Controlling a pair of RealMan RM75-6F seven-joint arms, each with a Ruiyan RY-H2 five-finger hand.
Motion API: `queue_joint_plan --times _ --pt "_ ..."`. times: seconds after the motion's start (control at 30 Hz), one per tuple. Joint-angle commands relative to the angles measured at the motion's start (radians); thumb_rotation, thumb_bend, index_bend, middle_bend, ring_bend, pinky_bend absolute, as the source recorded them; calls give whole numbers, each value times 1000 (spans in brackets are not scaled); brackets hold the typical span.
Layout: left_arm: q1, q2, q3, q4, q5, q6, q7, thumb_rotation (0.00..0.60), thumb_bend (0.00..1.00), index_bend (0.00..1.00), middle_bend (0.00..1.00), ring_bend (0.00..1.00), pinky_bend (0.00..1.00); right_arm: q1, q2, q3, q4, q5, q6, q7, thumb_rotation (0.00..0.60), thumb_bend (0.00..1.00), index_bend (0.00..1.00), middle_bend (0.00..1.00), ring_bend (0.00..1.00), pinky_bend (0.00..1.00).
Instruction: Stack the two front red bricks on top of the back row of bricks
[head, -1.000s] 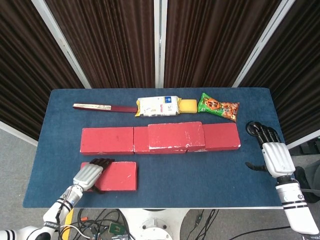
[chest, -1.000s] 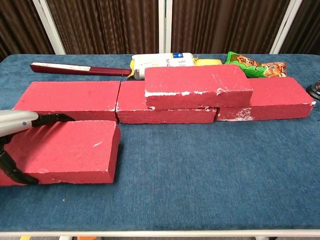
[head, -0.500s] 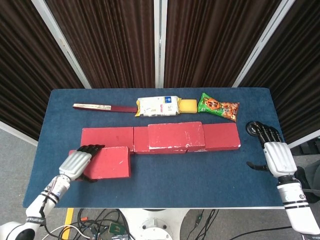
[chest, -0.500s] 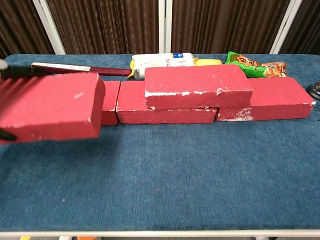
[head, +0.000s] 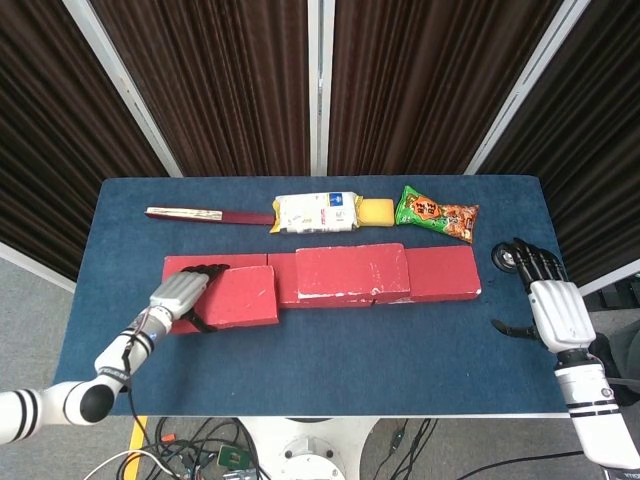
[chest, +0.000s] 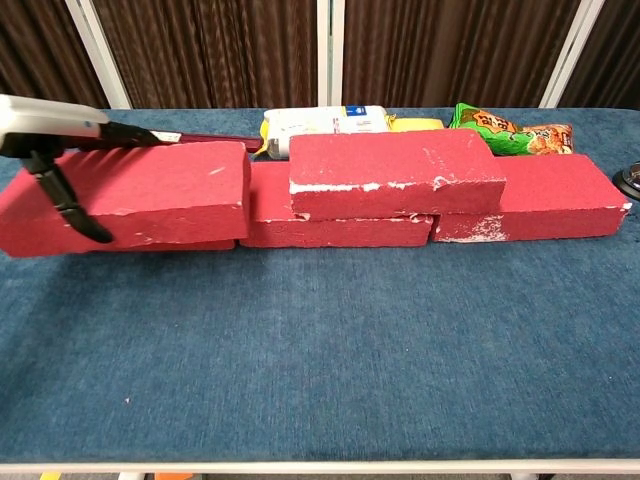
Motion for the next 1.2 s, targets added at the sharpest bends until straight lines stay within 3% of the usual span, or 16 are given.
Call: queue_joint_plan --times 0.03,0.4,1.2 --pt "-46 -39 10 44 -28 -8 45 600 125 84 169 198 224 -2 2 2 -3 4 2 1 600 0 0 0 0 0" --pt "-123 -62 9 122 -136 -47 40 600 125 84 169 198 224 -1 -1 2 0 15 -14 7 600 0 0 0 0 0" --pt "-162 -107 37 183 -144 -55 -21 600 124 83 169 189 224 -7 -5 -3 13 27 -25 0 600 0 0 0 0 0"
